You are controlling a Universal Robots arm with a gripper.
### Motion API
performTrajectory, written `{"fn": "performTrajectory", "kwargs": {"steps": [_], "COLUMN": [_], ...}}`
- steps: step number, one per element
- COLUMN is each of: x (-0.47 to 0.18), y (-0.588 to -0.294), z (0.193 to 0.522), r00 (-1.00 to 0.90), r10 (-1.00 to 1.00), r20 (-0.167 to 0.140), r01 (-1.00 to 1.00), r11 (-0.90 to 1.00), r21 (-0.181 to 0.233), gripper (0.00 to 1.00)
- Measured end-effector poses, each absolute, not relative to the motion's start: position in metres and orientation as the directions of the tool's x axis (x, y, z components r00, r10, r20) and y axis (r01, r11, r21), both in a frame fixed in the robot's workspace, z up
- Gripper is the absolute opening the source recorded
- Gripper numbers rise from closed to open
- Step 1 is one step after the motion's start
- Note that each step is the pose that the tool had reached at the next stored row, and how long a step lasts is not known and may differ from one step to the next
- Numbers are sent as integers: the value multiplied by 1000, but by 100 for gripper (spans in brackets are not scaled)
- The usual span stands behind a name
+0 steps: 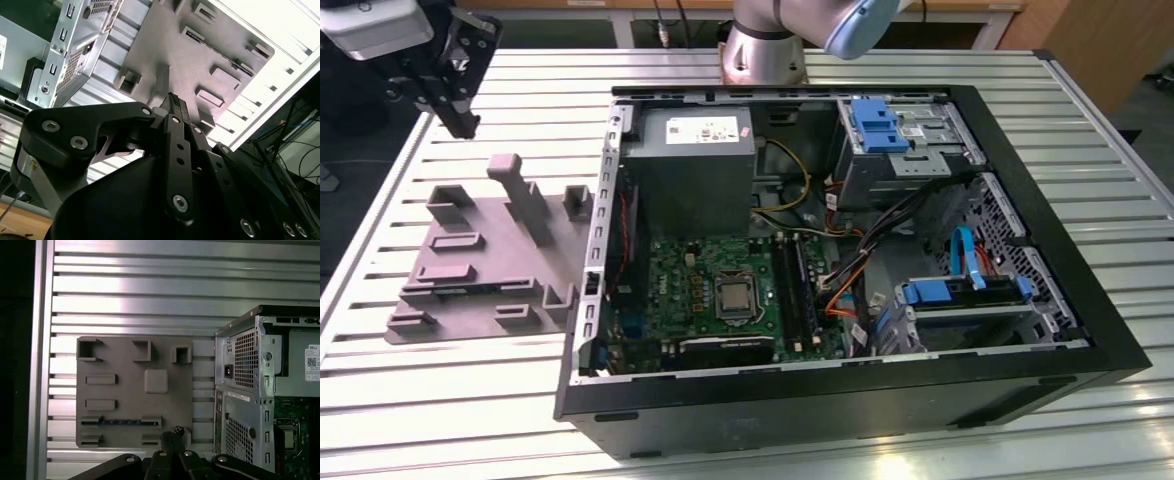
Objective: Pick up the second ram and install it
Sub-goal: 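Reach for the second ram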
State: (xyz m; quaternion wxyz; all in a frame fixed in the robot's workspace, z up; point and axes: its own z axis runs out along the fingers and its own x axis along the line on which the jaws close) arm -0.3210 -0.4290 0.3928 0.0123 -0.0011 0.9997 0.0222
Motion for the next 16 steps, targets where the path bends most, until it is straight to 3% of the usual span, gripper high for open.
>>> {"fn": "performTrajectory", "kwargs": {"steps": [16], "x": [-333], "y": [-435], "z": [392], "r00": [-1000], "r10": [-6], "r20": [-24], "r01": [-7], "r11": [999], "r21": [44], "gripper": [11]}}
